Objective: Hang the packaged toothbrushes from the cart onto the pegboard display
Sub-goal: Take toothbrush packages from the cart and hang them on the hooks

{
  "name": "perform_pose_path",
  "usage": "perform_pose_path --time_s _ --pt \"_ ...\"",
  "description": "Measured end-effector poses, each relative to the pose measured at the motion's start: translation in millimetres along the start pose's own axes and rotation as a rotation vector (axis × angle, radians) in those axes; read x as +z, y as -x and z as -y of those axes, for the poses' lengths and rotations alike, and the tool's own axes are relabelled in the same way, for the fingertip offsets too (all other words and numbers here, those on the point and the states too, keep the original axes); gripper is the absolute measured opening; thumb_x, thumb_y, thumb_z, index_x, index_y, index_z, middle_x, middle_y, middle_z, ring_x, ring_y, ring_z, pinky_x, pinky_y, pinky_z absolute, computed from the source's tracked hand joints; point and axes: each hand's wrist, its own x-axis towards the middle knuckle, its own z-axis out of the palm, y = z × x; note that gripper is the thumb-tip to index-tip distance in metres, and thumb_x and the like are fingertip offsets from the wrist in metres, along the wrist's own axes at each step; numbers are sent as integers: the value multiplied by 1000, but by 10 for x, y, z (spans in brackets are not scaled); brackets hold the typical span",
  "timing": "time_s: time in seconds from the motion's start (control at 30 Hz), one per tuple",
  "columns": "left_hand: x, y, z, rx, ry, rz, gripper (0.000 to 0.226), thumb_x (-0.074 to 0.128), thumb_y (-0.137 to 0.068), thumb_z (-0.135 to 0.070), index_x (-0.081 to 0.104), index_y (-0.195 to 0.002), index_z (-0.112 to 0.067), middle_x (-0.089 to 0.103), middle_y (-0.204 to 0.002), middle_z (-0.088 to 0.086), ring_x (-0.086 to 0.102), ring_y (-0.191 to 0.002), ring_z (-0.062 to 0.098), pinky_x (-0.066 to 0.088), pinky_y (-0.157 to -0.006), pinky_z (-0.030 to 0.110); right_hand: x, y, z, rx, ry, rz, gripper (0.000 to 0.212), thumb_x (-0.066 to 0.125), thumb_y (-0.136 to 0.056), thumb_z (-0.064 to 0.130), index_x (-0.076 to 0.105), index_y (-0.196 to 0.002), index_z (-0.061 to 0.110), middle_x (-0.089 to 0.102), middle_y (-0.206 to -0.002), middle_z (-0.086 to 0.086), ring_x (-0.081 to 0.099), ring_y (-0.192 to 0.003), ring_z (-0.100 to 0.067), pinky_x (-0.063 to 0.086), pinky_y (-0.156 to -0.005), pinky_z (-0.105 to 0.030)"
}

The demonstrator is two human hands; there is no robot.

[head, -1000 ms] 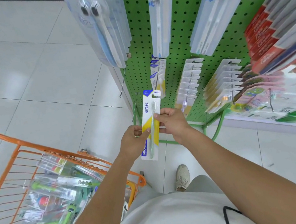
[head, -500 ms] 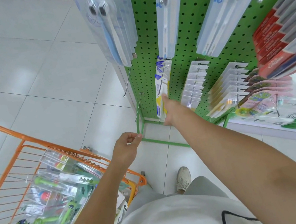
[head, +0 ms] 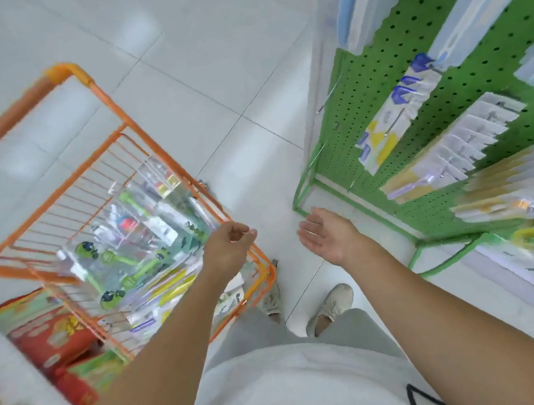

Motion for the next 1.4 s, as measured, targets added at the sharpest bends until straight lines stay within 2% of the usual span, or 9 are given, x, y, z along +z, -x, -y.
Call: perform_pose_path --time_s 0.1,0.3,0.4,0.57,0.7,0.83,1.0,1.2,1.4 --pt "-344 78 408 -50 -36 -122 16 76 -87 -23 66 -93 -12 62 -76 -5 61 -66 11 45 -59 19 353 41 -300 -34 375 100 7 68 -94 17 65 -95 11 67 -91 -6 64 -83 -22 54 -87 -35" --pt "-1052 181 1145 -119 -141 -307 36 81 -81 -21 65 -111 -11 64 -103 3 62 -97 26 46 -80 31 1145 -4 -763 -339 1108 209 35 86 -76 16 67 -106 13 68 -90 -5 64 -74 -21 55 -69 -32" --pt "-1306 150 1423 -97 -229 -296 47 79 -84 -24 60 -125 -14 61 -123 6 58 -113 24 44 -86 31 1432 -107 -958 -528 1378 243 47 84 -80 16 63 -122 13 62 -100 0 58 -80 -15 50 -71 -21" --pt "-1473 20 1802 -21 -336 -182 55 75 -88 -29 54 -137 -14 56 -135 8 49 -127 27 40 -106 39 1713 -387 -1204 -710 1718 147 63 73 -91 23 45 -148 22 53 -139 -8 55 -125 -24 47 -101 -35" --pt "-1468 -77 1967 -20 -368 -111 58 67 -95 -30 45 -147 -17 47 -150 7 40 -139 29 35 -114 43 1817 -544 -1244 -711 1934 21 54 69 -92 16 51 -142 24 44 -135 -15 58 -115 -33 53 -92 -42" --pt "-1462 -186 1978 20 -468 -78 52 61 -98 -28 46 -147 -19 47 -151 5 38 -140 31 37 -112 46 1826 -613 -1226 -798 2019 9 45 67 -93 15 58 -136 22 51 -127 -10 57 -111 -30 52 -88 -40" --pt "-1469 -362 1888 112 -664 -26 28 57 -99 -27 63 -124 -15 57 -121 10 50 -114 35 47 -90 46 1693 -560 -1189 -824 2021 84 33 57 -100 28 61 -131 18 67 -115 -10 60 -108 -30 52 -83 -39" --pt "-1409 -459 1687 170 -658 91 34 66 -95 -33 58 -119 -11 51 -119 9 47 -114 30 45 -90 42 1514 -498 -1143 -902 1911 23 24 52 -102 19 67 -119 14 71 -105 -10 63 -95 -32 52 -80 -42" --pt "-1379 -441 1564 204 -557 224 32 68 -92 -38 51 -105 -14 52 -104 3 48 -96 23 43 -80 38 1433 -382 -1116 -938 1404 -9 28 68 -92 8 73 -119 13 74 -109 -3 68 -91 -17 53 -87 -27"
